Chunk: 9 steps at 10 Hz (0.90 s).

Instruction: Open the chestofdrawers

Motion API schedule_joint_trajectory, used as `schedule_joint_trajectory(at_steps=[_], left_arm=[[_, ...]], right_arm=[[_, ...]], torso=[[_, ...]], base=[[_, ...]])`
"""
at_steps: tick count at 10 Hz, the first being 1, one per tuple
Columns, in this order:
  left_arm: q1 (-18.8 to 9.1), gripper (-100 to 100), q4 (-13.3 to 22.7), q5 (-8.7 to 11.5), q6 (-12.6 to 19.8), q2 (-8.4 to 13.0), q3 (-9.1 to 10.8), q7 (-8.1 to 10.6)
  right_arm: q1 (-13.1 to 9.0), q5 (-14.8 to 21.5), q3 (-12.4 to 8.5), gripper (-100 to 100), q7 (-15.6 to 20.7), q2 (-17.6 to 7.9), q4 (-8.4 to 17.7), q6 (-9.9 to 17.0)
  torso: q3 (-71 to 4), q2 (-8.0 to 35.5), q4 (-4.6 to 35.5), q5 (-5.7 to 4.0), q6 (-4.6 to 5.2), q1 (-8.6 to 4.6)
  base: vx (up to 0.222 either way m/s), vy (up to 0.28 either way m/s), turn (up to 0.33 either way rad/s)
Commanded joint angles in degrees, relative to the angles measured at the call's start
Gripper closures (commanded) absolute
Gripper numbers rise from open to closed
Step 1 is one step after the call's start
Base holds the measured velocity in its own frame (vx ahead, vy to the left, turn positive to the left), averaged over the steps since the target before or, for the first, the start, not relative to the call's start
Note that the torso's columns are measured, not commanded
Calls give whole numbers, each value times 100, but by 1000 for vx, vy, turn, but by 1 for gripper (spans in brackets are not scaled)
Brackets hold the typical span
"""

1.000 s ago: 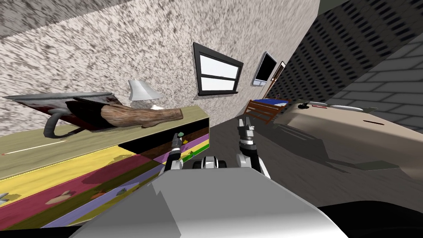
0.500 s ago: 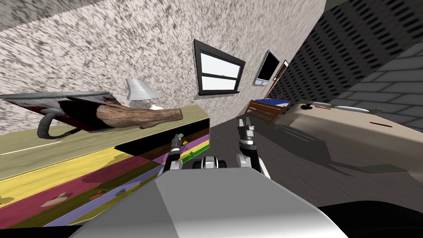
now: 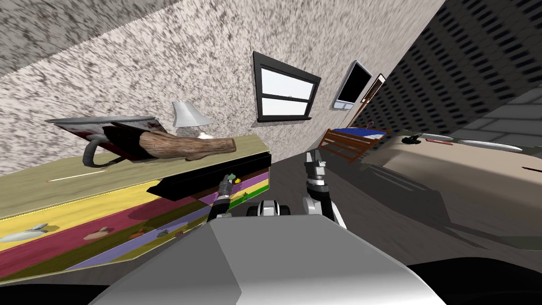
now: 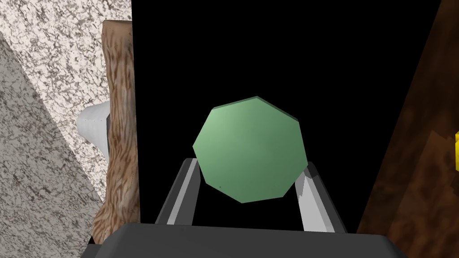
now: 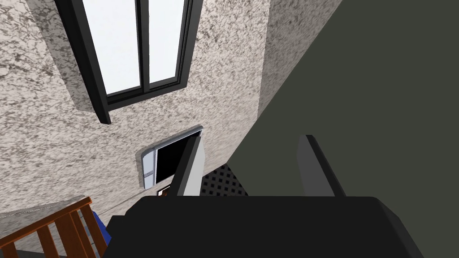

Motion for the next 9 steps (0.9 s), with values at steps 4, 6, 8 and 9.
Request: schedule_joint_trajectory(at_steps=[4,6,8,9], left_arm=[[477,100,-310,-30,-149,172,-292,161],[528,100,-350,-38,-193,176,-325,164],[596,100,-404,-49,-251,181,-368,169],[594,100,-363,-47,-198,179,-362,167]], right_arm=[[-1,0,0,0,0,0,0,0],[-3,0,1,0,0,0,0,0],[-3,0,1,0,0,1,1,1],[-3,0,1,0,0,1,1,1]], torso=[[2,0,3,1,12,-4],[18,22,-1,7,10,-16],[10,13,4,1,8,-14],[3,4,7,-3,7,-12]], base=[[-23,-41,70],[-161,-68,7],[-190,-77,9],[-83,-37,-2]])
